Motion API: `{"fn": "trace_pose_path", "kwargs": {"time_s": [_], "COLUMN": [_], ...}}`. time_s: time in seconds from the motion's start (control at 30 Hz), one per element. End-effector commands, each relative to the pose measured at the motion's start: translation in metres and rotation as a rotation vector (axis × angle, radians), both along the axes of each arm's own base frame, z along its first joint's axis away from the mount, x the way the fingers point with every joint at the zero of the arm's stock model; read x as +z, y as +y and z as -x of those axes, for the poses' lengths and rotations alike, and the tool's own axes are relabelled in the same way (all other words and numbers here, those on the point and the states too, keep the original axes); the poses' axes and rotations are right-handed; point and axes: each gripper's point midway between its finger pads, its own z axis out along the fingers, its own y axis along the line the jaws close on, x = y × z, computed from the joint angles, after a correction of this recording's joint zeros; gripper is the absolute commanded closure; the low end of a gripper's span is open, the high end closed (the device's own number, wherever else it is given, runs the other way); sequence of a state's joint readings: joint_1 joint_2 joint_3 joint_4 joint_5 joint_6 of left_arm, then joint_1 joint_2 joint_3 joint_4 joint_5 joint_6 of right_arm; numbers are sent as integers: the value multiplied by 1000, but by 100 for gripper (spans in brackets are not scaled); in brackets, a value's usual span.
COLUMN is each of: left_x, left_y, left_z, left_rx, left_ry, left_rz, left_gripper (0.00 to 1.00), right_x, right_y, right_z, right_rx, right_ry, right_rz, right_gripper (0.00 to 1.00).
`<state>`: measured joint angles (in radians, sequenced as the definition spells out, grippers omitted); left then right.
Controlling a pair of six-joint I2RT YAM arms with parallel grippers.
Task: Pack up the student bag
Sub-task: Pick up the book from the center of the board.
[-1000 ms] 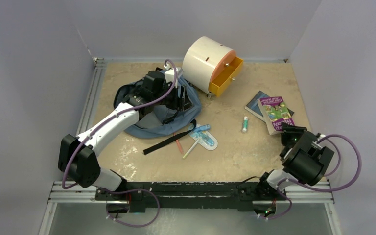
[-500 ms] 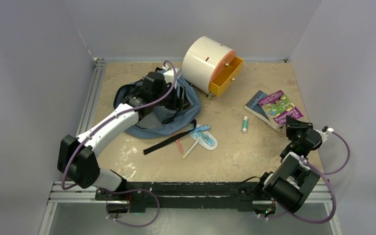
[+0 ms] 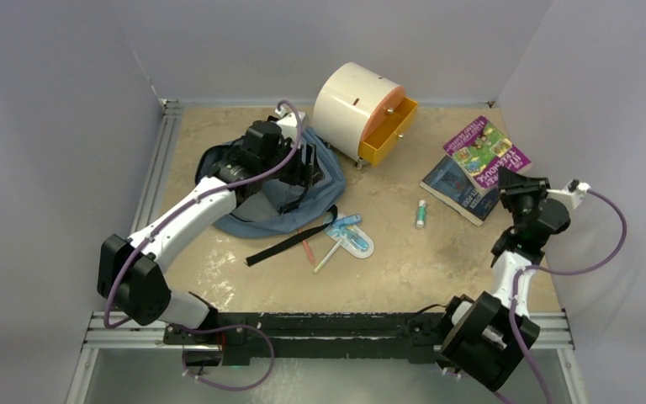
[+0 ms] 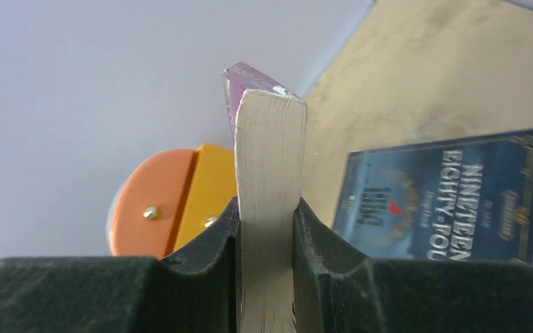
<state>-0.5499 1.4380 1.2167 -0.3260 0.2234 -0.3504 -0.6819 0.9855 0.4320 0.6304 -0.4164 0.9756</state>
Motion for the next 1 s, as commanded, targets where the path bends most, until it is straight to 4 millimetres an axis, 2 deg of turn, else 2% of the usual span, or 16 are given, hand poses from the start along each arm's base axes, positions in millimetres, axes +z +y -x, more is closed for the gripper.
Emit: {"fn": "trace_pose_path", "kwargs": {"time_s": [0.0,0.1,0.17,0.2,0.3,0.4,0.6,0.7,0.8,0.97], "left_x": [52,56,69,79,112,139,175,189,194,192], "left_y": [15,30,45,50,58,57,43,38,31,28], "left_z": [-16,-23,-27,-27,-24,-17,2,14,26,35], "left_rx": [68,74,85,82,64,26,-128,-203,-294,-355], "left_ry": [-115,11,23,-1,-96,-168,-280,-340,-376,-396], "left_rz": [39,139,204,224,249,269,340,373,388,414], "left_gripper": [36,36,35,33,29,27,26,25,24,24], "right_x": [103,135,154,167,186,203,223,228,229,227], "right_y": [31,53,67,74,99,125,187,210,231,267], "right_z": [-15,-21,-22,-21,-18,-14,-14,-12,-12,3], "right_rx": [141,236,290,314,432,550,734,797,870,1037], "right_ry": [-186,-233,-268,-289,-323,-352,-372,-401,-409,-459], "right_rz": [186,221,246,269,301,327,342,311,289,241], "right_gripper": [100,100,100,100,100,100,100,100,100,100]}}
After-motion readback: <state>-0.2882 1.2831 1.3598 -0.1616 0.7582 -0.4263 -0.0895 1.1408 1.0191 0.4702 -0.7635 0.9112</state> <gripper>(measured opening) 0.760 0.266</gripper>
